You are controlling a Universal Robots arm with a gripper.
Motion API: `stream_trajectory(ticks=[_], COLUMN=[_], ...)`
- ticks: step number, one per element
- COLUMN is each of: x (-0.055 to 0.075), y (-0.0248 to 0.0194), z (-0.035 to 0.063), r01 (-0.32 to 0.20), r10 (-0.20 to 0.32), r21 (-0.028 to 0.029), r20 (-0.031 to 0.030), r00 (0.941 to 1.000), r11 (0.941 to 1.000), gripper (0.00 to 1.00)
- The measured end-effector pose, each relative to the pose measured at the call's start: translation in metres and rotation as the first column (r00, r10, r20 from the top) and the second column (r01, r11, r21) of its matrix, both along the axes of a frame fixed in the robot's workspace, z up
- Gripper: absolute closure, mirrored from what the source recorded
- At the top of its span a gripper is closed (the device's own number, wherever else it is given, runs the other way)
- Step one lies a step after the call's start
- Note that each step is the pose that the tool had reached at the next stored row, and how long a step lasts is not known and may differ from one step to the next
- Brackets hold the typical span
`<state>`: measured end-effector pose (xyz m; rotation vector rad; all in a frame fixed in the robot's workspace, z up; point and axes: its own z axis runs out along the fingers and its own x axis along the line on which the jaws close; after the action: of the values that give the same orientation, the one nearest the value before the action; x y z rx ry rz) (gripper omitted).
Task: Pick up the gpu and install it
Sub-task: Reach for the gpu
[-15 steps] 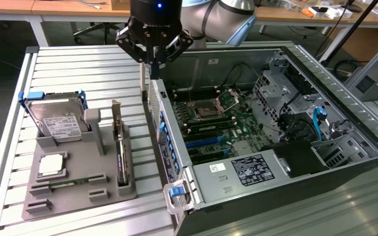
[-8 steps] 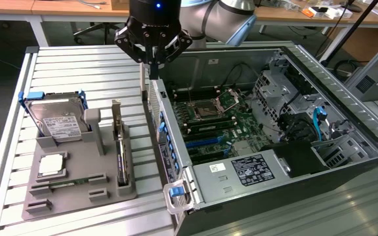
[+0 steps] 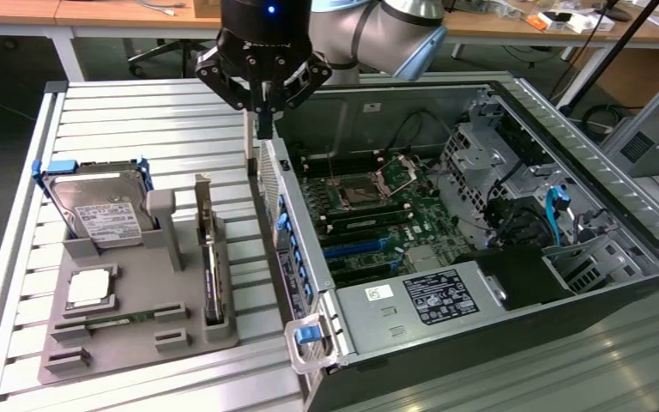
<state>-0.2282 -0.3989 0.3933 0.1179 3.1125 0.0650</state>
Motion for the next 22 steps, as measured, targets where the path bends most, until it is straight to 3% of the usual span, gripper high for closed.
stream_trajectory(ticks=[22], x=[-0.0091], y=[0.0], z=[0.0], r01=[0.0], r10=[0.0], r21=[-0.0001], r20=[0.0], r00=[1.0], r11=[1.0], gripper=[0.89])
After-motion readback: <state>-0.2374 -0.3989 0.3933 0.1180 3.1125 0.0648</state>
